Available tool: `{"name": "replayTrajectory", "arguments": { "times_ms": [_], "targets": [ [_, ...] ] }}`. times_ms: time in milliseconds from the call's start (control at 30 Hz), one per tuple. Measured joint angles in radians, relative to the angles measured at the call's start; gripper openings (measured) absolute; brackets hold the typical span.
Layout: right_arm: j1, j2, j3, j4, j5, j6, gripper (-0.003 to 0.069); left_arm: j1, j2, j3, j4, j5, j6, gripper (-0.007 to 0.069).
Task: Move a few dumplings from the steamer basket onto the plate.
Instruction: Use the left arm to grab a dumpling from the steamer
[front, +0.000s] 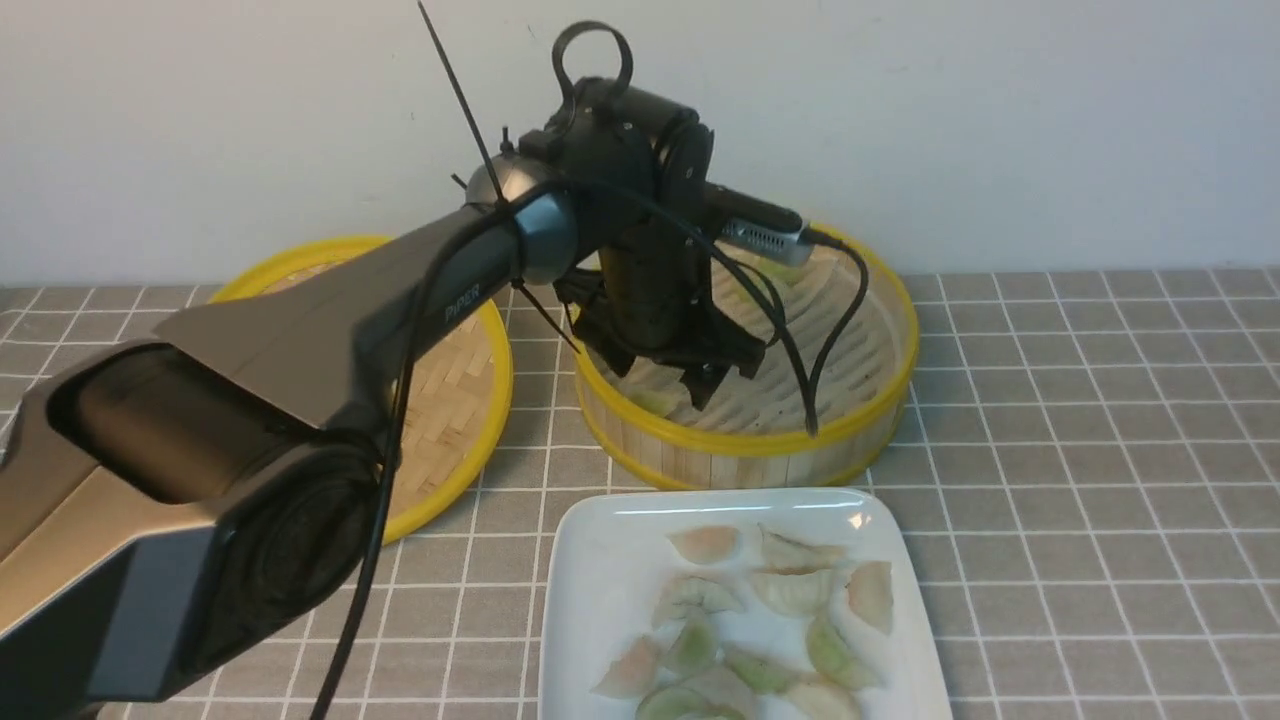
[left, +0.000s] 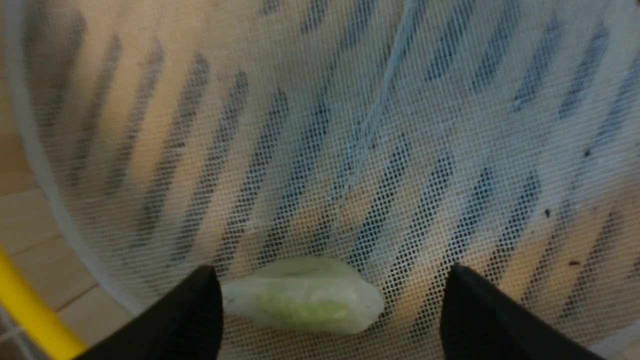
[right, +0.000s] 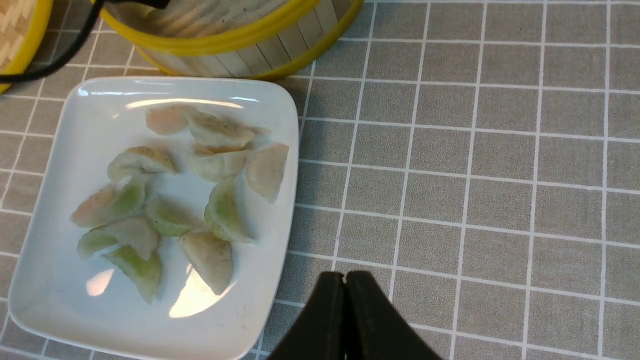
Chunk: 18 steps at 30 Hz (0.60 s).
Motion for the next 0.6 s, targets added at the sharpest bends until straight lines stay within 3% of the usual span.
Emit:
{"name": "replayTrajectory", "arguments": {
  "times_ms": [400,467,600],
  "targets": [
    [0.0,0.0,0.0,0.0,0.0,0.0,-0.0013,0.0,0.056,-0.018,0.021,0.021,0.029,0.0506],
    [0.0,0.0,0.0,0.0,0.0,0.0,-0.0013,0.0,0.057,-0.021,0.026,0.023,0.029,0.0462],
    [0.0,0.0,0.0,0.0,0.0,0.0,-0.0013,0.001,0.059,-0.035,0.051,0.039,0.029,0.0211]
  ]
}}
